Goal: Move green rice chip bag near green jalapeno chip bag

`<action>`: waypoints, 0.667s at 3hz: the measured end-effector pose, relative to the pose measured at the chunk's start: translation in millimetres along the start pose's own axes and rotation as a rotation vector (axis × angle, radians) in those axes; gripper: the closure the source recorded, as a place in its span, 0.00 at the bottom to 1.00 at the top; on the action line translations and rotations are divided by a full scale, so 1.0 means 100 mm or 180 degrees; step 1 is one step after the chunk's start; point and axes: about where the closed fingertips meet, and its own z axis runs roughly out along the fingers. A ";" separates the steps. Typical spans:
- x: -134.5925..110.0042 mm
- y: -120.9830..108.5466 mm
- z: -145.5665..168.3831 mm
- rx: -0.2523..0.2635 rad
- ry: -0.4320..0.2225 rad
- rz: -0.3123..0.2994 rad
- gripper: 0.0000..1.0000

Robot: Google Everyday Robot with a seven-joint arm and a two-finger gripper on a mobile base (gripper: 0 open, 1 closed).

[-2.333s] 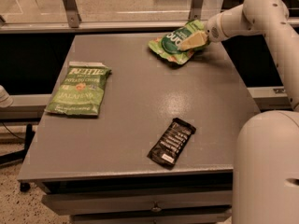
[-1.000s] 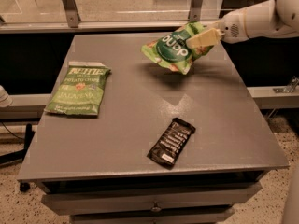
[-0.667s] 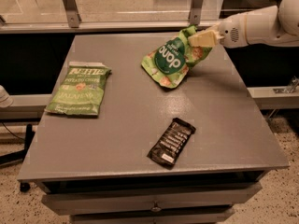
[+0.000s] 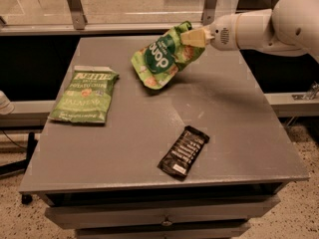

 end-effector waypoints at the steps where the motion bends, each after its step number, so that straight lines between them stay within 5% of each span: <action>1: -0.14 0.16 0.19 0.0084 -0.0087 0.0095 1.00; 2: -0.30 0.25 0.38 0.0198 -0.0170 0.0105 1.00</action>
Offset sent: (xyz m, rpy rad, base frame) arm 0.0249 0.0759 0.0329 0.0531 -0.0533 -0.1402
